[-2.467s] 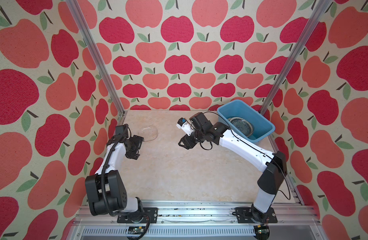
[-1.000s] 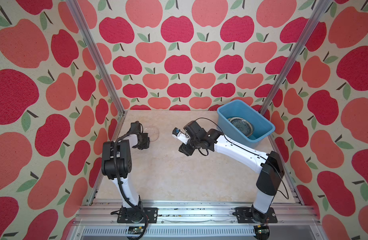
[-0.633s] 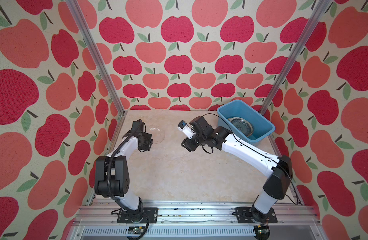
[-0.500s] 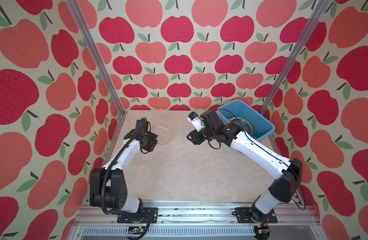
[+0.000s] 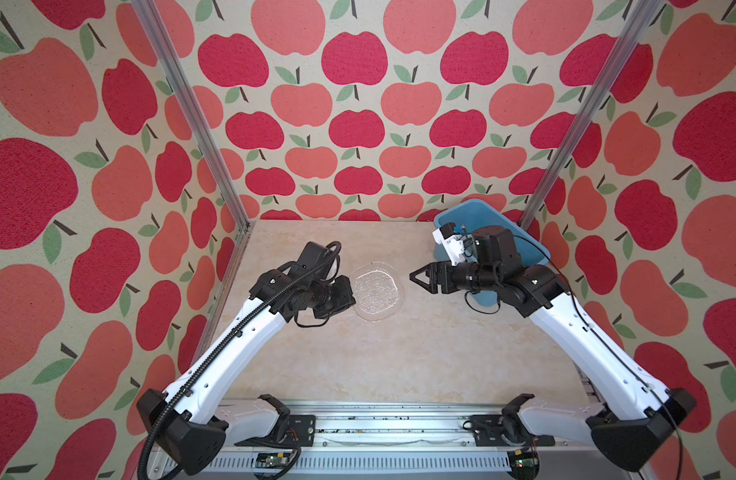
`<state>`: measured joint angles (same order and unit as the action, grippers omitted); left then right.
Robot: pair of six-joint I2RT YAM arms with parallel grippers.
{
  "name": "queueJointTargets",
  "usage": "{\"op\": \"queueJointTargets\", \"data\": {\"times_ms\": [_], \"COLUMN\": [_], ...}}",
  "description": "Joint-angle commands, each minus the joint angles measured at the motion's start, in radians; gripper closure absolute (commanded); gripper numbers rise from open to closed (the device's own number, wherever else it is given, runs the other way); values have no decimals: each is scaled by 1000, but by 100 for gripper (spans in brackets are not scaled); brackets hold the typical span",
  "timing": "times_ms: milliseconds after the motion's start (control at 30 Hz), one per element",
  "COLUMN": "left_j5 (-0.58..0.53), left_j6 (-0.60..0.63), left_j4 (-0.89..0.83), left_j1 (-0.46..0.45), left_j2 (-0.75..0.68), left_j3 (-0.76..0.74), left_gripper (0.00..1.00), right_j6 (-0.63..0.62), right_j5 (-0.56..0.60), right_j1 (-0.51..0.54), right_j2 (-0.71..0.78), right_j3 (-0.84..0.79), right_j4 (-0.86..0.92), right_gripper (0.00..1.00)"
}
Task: Place the plates into the plastic bin on the countertop
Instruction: 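Pass the glass plate from the left gripper to the right gripper, then carry the glass plate into the bin with the right gripper while the left gripper withdraws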
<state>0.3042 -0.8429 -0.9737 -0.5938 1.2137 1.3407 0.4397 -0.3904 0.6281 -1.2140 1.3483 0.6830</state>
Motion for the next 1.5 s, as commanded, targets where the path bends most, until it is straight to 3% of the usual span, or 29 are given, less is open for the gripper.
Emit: {"op": "queueJointTargets", "data": {"times_ms": [0,167,467,700,767,900,1100,1267,1467], "left_j5": [36,67,44,64,57,3,-200,-341,-362], "left_j6": [-2,-6,-34,-41,-39,-19,12,69,172], "left_j4": [-37,-27,7,58,63,154,356,371,350], "left_j1": [-39,-104,-136,-136,-136,-140,-140,-138,-138], "left_j2": [-14,18,39,65,71,37,-120,-219,-216], "left_j3": [41,90,99,114,123,120,24,-22,-31], "left_gripper": [100,100,100,95,85,42,15,4,0], "right_j6": [31,72,98,113,121,197,411,569,715], "right_j5": [-74,-157,-128,-103,-73,-20,-87,-67,31], "right_j1": [-8,-8,-8,-7,-11,-70,-288,-472,-648], "right_j2": [49,48,42,36,31,20,-3,-60,-179], "right_j3": [-53,-99,-111,-99,-87,-67,-83,-78,-55], "right_j4": [48,13,0,10,26,55,-59,-141,-184], "right_gripper": [29,37,78,97,100,100,100,100,100]}}
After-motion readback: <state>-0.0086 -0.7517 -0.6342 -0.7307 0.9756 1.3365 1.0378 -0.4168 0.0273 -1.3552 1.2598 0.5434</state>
